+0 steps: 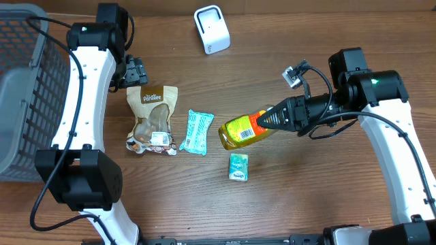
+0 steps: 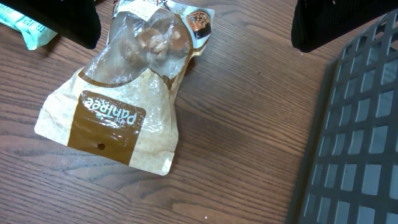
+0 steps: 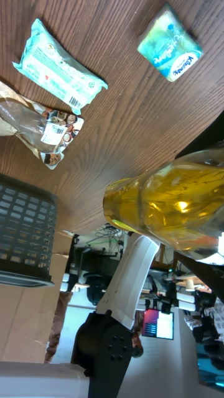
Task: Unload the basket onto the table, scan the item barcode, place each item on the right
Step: 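Carry the Vim bottle with the right gripper up toward the white scanner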
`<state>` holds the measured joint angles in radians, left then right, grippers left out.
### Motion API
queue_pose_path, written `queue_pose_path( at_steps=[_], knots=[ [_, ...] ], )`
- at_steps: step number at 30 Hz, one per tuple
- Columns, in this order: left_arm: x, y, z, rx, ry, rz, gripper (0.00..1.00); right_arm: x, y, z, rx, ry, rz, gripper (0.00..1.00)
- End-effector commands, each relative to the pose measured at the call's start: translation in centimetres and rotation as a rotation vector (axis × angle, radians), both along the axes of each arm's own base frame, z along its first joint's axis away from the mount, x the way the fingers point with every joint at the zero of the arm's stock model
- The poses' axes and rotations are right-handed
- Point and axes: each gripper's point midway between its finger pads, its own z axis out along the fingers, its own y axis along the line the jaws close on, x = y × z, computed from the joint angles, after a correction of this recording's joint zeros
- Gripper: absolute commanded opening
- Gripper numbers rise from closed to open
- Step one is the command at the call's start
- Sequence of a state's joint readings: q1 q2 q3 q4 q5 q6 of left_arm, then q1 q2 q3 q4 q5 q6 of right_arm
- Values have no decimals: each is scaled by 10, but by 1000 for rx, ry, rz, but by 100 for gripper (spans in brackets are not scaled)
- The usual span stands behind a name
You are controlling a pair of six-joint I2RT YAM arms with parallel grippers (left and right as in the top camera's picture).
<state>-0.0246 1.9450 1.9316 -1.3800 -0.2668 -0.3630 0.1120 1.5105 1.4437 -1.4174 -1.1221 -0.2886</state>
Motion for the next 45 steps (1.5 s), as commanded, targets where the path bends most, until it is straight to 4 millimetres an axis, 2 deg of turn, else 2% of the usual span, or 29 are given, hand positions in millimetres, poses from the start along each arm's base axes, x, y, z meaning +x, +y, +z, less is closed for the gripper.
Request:
queue_pose_path(
  at_steps=[1, 7, 13, 17, 19, 23, 27, 29, 30, 32, 33, 35, 36, 37, 40, 41, 42, 43, 45],
  knots=[
    [3, 1, 10, 12, -29, -3, 99, -3, 2, 22, 49, -58, 7, 16],
    [3, 1, 10, 13, -29, -3, 99, -8, 3, 24, 59, -43, 14, 11],
    [3, 1, 10, 12, -29, -3, 100, -21, 5, 45, 134, -125, 52, 10],
    [3, 1, 10, 13, -29, -3, 100, -7, -1, 29, 9, -215, 29, 10],
    [3, 1, 10, 13, -29, -3, 99, 3, -3, 26, -22, -270, 20, 4],
    [3, 1, 10, 12, -29, -3, 99, 38, -14, 14, -150, -312, -94, 4],
    [3, 1, 10, 13, -29, -3, 99, 97, -46, -8, -368, -275, -398, 4],
    [3, 1, 10, 12, -29, -3, 100, 123, -53, -5, -373, -285, -517, 4],
    [3, 1, 10, 13, -29, -3, 100, 130, -53, -1, -357, -292, -539, 4],
    [3, 1, 10, 13, -29, -3, 100, 146, -51, 16, -301, -322, -590, 4],
    [3, 1, 10, 13, -29, -3, 100, 155, -50, 42, -281, -373, -606, 3],
    [3, 1, 10, 13, -29, -3, 100, 163, -51, 81, -256, -445, -624, 3],
    [3, 1, 10, 13, -29, -3, 100, 166, -51, 93, -252, -475, -631, 3],
    [3, 1, 10, 12, -29, -3, 100, 171, -52, 119, -255, -539, -658, 4],
    [3, 1, 10, 12, -29, -3, 100, 185, -52, 163, -283, -702, -743, 4],
    [3, 1, 10, 12, -29, -3, 100, 189, -48, 171, -292, -767, -743, 4],
    [3, 1, 10, 13, -29, -3, 100, 200, -42, 185, -353, -919, -773, 4],
    [3, 1, 10, 13, -29, -3, 100, 205, -39, 189, -387, -972, -786, 4],
    [3, 1, 10, 12, -29, -3, 100, 216, -20, 186, -489, -1109, -743, 4]
  ],
)
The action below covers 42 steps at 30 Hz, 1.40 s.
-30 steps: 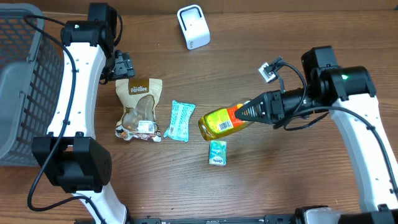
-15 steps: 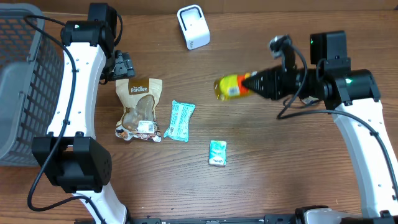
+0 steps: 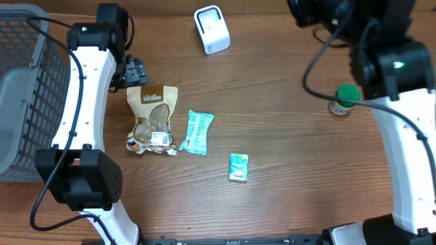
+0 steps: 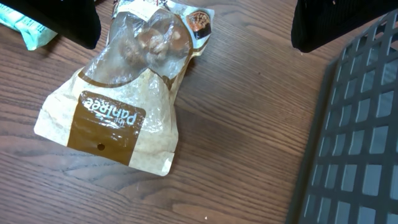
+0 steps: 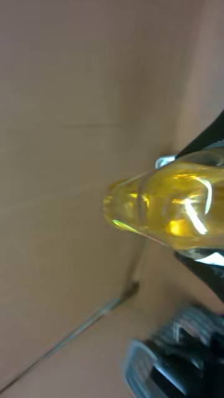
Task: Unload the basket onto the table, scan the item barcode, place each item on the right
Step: 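Carry the Vim bottle with the right gripper up toward the white scanner, then hold the Vim bottle in front of the white scanner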
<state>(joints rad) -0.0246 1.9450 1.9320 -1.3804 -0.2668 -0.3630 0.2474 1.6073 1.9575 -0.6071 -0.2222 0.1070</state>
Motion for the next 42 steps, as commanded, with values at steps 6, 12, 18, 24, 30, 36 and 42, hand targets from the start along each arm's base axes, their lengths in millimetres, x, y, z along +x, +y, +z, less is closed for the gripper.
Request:
queue_pose_path(
  at_steps=[6, 12, 18, 24, 30, 36, 42],
  knots=[
    [3, 1, 10, 13, -29, -3, 100, 60, 80, -82, -630, -162, -82, 4],
    [3, 1, 10, 13, -29, -3, 100, 118, 100, -188, -801, -94, -294, 4],
    [3, 1, 10, 13, -29, -3, 99, 143, 98, -259, -939, -61, -371, 4],
    [3, 1, 10, 13, -29, -3, 100, 156, 115, -256, -847, -154, -368, 4],
    [3, 1, 10, 12, -29, -3, 100, 159, 125, -273, -852, -154, -313, 4],
    [3, 1, 10, 13, -29, -3, 99, 165, 126, -296, -935, -162, -296, 4],
    [3, 1, 10, 13, -29, -3, 100, 165, 127, -302, -941, -156, -288, 4]
  ],
)
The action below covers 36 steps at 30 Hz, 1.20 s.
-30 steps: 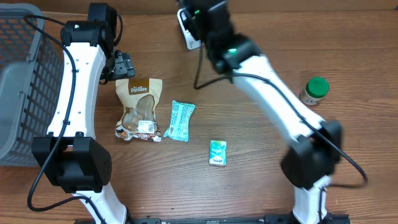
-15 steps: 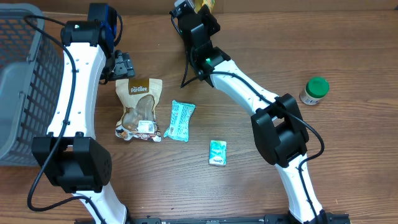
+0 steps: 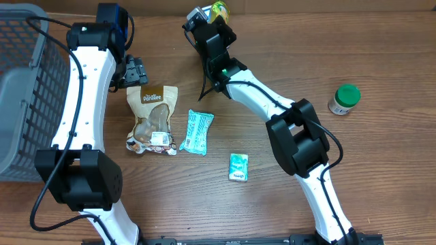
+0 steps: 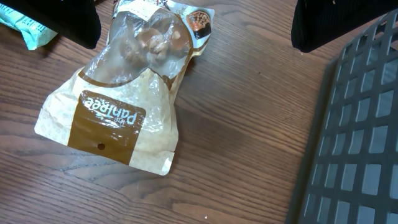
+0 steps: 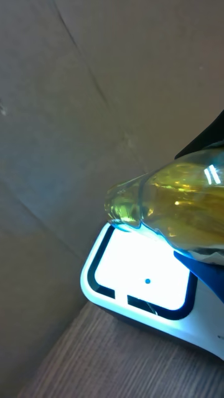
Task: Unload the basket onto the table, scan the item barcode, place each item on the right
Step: 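Hold the Vim bottle in front of the white scanner, then move the bottle right and set it upright near the green jar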
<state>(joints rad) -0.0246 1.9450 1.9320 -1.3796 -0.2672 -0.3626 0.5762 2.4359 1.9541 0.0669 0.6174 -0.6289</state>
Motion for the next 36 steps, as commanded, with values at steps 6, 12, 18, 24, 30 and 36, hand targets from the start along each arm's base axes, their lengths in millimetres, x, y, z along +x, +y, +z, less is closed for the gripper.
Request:
queue_pose_path(
  at_steps=[6, 12, 18, 24, 30, 36],
  knots=[
    [3, 1, 10, 12, -28, -3, 100, 2, -5, 13, -53, -26, -17, 4],
    [3, 1, 10, 12, -28, -3, 100, 4, -16, 36, -82, -100, -82, 4],
    [3, 1, 10, 12, -28, -3, 100, -8, -26, 86, -57, -141, -125, 4],
    [3, 1, 10, 12, -28, -3, 100, -57, -60, 154, 148, -53, -198, 4],
    [3, 1, 10, 12, -28, -3, 99, -135, -100, 167, 258, 237, -194, 4],
    [3, 1, 10, 12, -28, -3, 100, -203, -145, 117, 487, 711, -227, 4]
  ],
)
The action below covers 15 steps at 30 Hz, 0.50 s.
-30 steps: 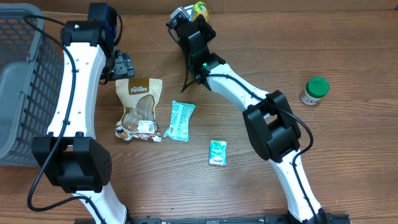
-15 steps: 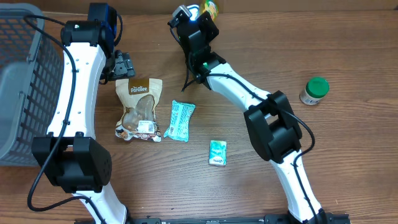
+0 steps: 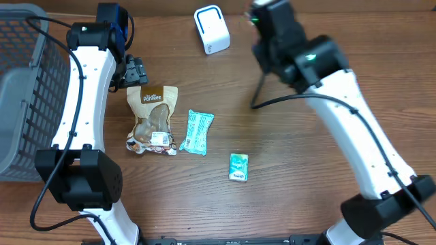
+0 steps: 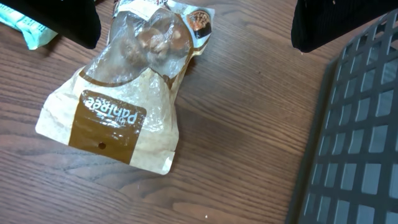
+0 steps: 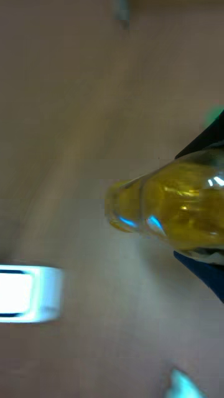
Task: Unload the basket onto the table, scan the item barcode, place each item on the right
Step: 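Move the bottle right and set it upright near the green jar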
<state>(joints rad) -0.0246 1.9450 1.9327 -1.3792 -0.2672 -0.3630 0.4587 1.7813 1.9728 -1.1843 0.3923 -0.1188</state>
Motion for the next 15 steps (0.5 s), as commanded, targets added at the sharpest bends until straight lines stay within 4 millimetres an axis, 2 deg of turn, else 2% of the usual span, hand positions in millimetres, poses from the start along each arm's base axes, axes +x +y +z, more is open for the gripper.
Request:
queue_pose_path(
  at_steps=[1, 5, 8, 11, 15],
  knots=[
    [2, 1, 9, 12, -27, -4, 100, -24, -14, -35, 248, 235, -101, 4],
    [2, 1, 9, 12, -27, -3, 99, -44, -63, -70, 270, 387, -309, 4],
    [2, 1, 9, 12, -27, -4, 100, -57, -91, -100, 257, 473, -410, 4],
    [2, 1, 9, 12, -27, -3, 99, -73, -108, -129, 236, 554, -467, 4],
    [2, 1, 9, 12, -27, -4, 100, -72, -123, -150, 224, 548, -513, 4]
  ],
)
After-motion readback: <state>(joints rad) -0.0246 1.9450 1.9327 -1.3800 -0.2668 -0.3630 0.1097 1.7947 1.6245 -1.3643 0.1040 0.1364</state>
